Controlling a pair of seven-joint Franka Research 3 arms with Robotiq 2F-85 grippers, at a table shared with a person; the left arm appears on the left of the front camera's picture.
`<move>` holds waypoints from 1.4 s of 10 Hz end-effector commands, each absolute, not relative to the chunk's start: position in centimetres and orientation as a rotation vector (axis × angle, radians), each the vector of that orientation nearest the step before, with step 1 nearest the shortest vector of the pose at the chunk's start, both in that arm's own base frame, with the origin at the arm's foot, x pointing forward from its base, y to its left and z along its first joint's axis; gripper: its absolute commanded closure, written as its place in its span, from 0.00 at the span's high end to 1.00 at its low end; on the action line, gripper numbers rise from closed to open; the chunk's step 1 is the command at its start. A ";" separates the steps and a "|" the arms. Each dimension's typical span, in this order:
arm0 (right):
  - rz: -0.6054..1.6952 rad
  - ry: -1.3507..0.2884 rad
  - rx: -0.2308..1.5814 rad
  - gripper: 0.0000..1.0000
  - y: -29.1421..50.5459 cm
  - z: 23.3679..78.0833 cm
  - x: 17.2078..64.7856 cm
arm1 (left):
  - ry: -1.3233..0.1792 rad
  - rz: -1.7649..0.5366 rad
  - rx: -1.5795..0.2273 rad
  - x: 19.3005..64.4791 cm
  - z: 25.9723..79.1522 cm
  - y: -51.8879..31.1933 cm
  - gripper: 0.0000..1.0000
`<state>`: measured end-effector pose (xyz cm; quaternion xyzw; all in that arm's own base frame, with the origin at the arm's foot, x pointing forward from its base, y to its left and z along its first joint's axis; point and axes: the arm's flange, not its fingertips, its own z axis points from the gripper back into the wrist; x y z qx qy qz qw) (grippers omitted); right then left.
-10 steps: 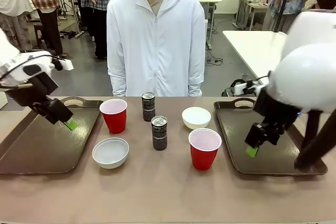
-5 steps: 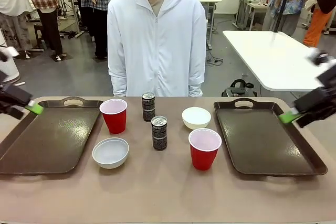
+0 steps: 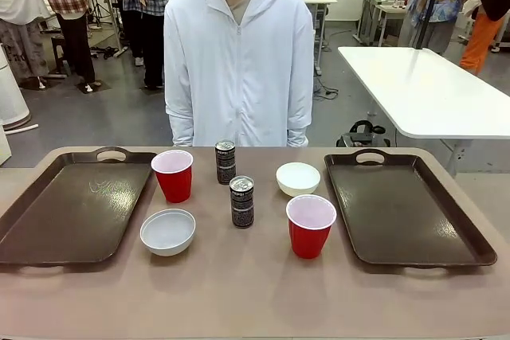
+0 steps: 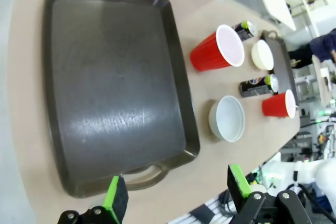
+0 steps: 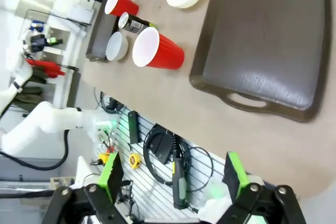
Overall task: Prepare tableware on both trays.
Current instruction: Pick up a Picnic Bowl from the table and place it on a Handle tray.
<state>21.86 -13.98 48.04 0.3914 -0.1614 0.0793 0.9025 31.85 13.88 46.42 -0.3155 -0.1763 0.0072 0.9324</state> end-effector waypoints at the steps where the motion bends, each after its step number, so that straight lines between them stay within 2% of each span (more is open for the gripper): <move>1: 0.154 -0.327 0.831 1.00 -9.7 40.2 18.4 | -0.363 0.030 -0.673 32.2 46.0 15.3 1.00; 4: 0.206 -0.343 0.828 1.00 -9.0 39.8 19.5 | -0.331 0.002 -0.643 32.7 45.3 14.2 1.00; 5: 0.140 -0.312 0.835 1.00 -15.6 46.0 21.7 | -0.343 0.050 -0.644 31.9 45.7 14.7 1.00; 14: 0.140 -0.312 0.835 1.00 -15.6 46.0 21.7 | -0.343 0.050 -0.644 31.9 45.7 14.7 1.00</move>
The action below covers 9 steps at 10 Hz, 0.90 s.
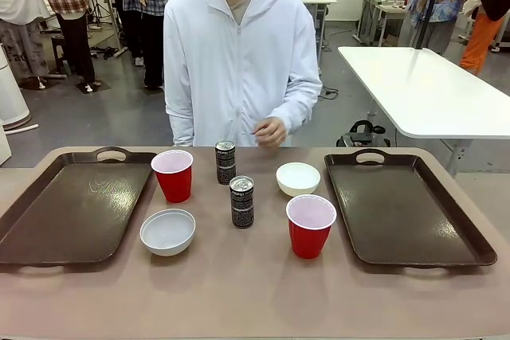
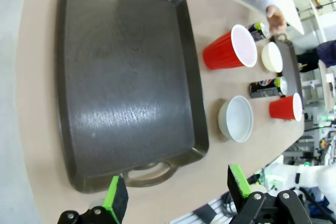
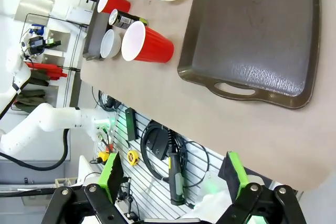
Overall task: Prepare tableware on both trays.
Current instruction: Pick up a Picnic Bowl from the table and place it on a Handle tray.
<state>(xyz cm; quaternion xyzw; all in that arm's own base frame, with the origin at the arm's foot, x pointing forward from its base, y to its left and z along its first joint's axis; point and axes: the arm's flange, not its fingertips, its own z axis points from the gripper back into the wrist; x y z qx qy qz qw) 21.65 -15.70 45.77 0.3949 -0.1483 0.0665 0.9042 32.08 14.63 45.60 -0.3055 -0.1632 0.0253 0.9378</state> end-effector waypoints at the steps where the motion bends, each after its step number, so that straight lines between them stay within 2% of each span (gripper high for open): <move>1: 0.140 -0.312 0.835 1.00 -15.6 46.0 21.7 | -0.343 0.050 -0.644 31.9 45.7 14.7 1.00; 3: 0.140 -0.312 0.835 1.00 -15.6 46.0 21.7 | -0.333 0.052 -0.624 32.1 45.6 14.6 1.00; 4: 0.140 -0.312 0.835 1.00 -15.6 46.0 21.7 | -0.341 0.022 -0.629 32.9 47.2 13.3 1.00; 8: 0.140 -0.312 0.835 1.00 -15.6 46.0 21.7 | -0.278 -0.182 -0.357 36.8 52.1 5.3 1.00; 9: 0.140 -0.312 0.835 1.00 -15.6 46.0 21.7 | -0.218 -0.222 -0.263 38.8 52.1 1.7 1.00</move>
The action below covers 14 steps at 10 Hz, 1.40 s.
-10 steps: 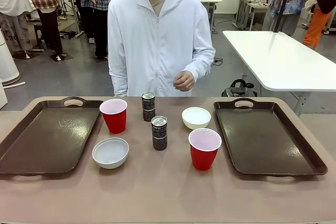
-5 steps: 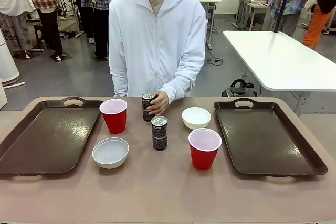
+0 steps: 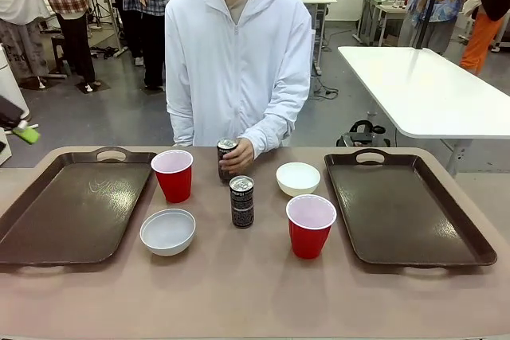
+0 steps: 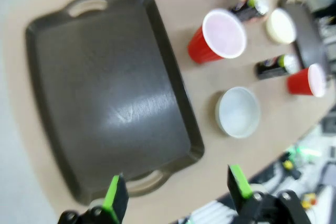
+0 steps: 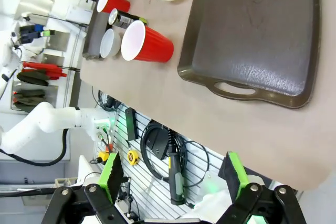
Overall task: Prepare tableware on both trays.
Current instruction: Pick up a Picnic Bowl from the table and place it on a Handle tray.
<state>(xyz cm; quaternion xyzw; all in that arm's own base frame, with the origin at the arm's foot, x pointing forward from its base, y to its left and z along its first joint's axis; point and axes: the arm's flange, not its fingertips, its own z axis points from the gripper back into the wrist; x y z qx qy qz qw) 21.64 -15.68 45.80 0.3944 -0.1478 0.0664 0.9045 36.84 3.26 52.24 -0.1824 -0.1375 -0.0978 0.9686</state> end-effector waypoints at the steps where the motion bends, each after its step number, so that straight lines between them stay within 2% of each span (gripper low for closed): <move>1: 0.140 -0.312 0.835 1.00 -15.6 46.0 21.7 | -0.189 -0.242 -0.221 39.7 51.6 -0.2 1.00; 3: 0.140 -0.312 0.835 1.00 -15.6 46.0 21.7 | -0.146 -0.338 -0.129 40.8 49.8 -6.2 1.00; 5: 0.140 -0.312 0.835 1.00 -15.6 46.0 21.7 | -0.122 -0.401 -0.059 39.8 47.3 -11.7 1.00; 8: 0.140 -0.312 0.835 1.00 -15.6 46.0 21.7 | -0.122 -0.366 0.063 38.2 43.5 -16.6 1.00; 9: 0.140 -0.312 0.835 1.00 -15.6 46.0 21.7 | -0.134 -0.334 0.035 37.5 43.6 -16.3 1.00; 10: 0.140 -0.312 0.835 1.00 -15.6 46.0 21.7 | -0.110 -0.416 0.004 38.4 44.4 -16.1 1.00; 14: 0.140 -0.312 0.835 1.00 -15.6 46.0 21.7 | -0.114 -0.394 0.007 38.2 44.0 -16.2 1.00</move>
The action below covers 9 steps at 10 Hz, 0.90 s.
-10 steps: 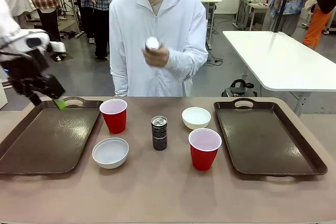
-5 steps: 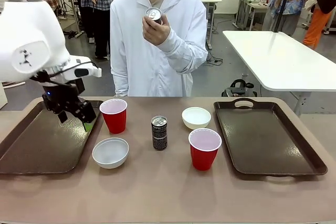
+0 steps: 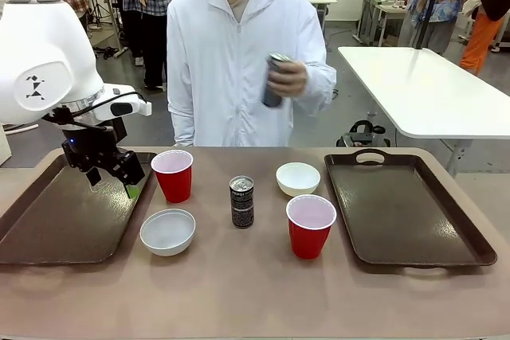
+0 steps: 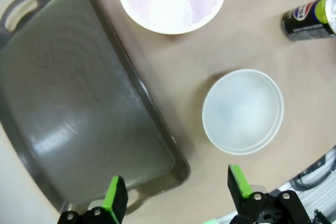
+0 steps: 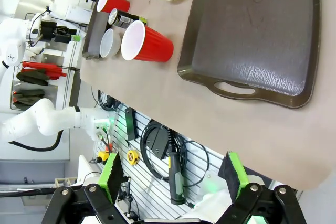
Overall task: Prepare tableware on both trays.
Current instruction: Pick up a Picnic Bowl from the table and place it on a Handle tray.
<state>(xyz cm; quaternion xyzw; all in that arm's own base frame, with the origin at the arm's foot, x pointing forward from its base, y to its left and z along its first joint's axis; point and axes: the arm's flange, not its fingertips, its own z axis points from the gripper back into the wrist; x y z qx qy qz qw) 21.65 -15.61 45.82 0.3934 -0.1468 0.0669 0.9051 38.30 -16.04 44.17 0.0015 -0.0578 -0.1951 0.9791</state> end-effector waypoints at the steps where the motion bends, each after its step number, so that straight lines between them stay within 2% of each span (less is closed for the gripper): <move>1: 0.140 -0.312 0.835 1.00 -15.6 46.0 21.7 | -0.125 -0.307 -0.029 37.4 43.4 -15.9 1.00; 4: 0.140 -0.312 0.835 1.00 -15.6 46.0 21.7 | -0.149 -0.194 -0.042 35.1 41.8 -19.3 1.00; 9: 0.140 -0.312 0.835 1.00 -15.6 46.0 21.7 | -0.090 -0.119 -0.058 36.4 35.2 -21.9 1.00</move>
